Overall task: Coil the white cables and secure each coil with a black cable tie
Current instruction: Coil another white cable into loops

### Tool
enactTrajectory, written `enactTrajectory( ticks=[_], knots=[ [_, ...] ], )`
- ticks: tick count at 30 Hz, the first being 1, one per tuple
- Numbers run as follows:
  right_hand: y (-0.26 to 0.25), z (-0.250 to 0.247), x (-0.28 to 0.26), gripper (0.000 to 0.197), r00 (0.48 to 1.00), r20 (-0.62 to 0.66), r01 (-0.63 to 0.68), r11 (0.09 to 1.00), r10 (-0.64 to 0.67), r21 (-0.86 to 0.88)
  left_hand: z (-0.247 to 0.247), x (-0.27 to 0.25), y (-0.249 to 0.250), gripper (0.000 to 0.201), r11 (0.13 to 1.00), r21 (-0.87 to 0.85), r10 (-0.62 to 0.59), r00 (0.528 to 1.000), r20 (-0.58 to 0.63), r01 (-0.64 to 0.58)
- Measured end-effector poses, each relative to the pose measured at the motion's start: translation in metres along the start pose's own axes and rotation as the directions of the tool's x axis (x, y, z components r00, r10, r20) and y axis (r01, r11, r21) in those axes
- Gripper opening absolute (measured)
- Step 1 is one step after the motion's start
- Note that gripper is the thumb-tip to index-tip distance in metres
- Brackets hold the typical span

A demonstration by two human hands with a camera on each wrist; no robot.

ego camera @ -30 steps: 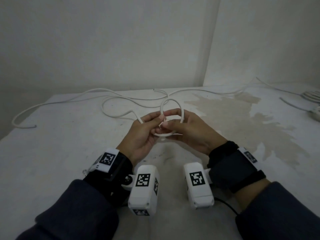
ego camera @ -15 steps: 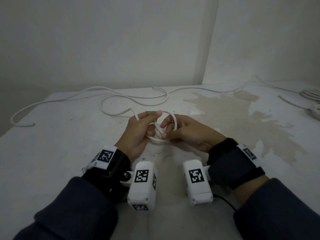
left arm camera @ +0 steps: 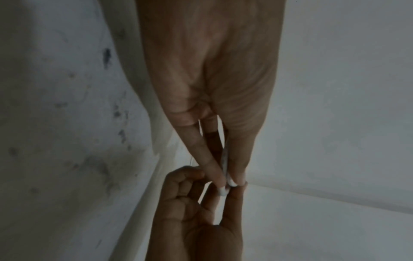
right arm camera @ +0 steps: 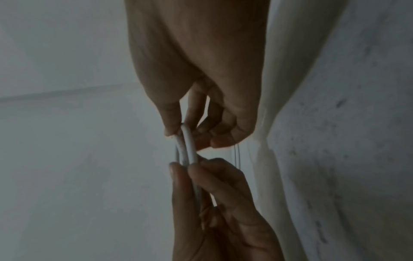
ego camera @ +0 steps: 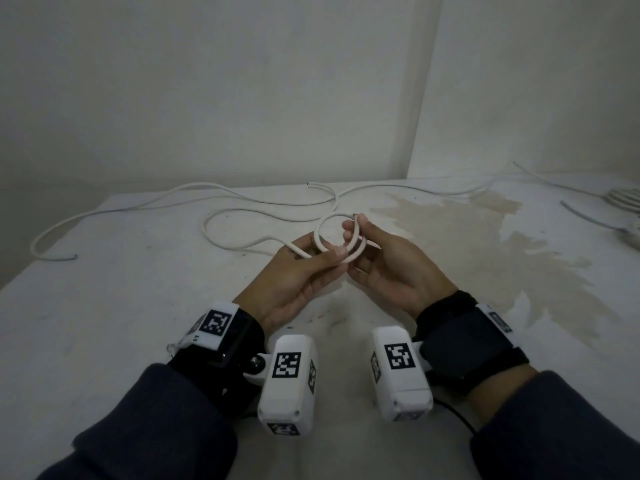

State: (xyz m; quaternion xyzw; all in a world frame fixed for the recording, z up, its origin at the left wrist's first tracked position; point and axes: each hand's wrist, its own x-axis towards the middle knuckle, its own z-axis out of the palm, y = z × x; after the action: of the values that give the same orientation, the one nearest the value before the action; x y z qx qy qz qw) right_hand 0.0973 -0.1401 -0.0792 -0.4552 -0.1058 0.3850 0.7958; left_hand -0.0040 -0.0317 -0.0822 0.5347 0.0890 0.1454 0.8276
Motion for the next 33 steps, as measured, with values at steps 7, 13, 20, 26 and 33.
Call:
enactTrajectory(
  ticks=[7, 13, 20, 26, 33],
  knots=[
    [0.005, 0.006, 0.002, 0.025, 0.999, -0.002, 0.046, 0.99, -0.046, 0.132, 0.002, 0.002, -0.005, 0.019, 0.995, 0.031, -0.091, 0.995, -0.033, 0.092],
    [0.001, 0.001, 0.005, 0.029, 0.988, -0.018, 0.148, 0.985, -0.15, -0.087, 0.0, 0.009, -0.003, 0.021, 0.992, -0.122, -0.015, 0.931, -0.365, -0.032],
    [0.002, 0.003, -0.002, 0.021, 0.98, 0.13, 0.197, 0.838, -0.151, -0.509, 0.006, 0.007, -0.006, 0.037, 0.913, 0.407, 0.149, 0.938, -0.312, -0.01],
    [-0.01, -0.011, -0.005, 0.015, 0.983, 0.162, 0.16, 0.829, -0.085, -0.536, 0.013, 0.002, 0.003, 0.029, 0.881, 0.473, 0.046, 0.988, -0.147, 0.029],
    [-0.008, -0.001, -0.01, 0.017, 0.951, 0.299, 0.25, 0.773, -0.082, -0.583, 0.022, 0.005, 0.003, 0.027, 0.952, 0.301, 0.044, 0.951, -0.307, 0.053]
  ],
)
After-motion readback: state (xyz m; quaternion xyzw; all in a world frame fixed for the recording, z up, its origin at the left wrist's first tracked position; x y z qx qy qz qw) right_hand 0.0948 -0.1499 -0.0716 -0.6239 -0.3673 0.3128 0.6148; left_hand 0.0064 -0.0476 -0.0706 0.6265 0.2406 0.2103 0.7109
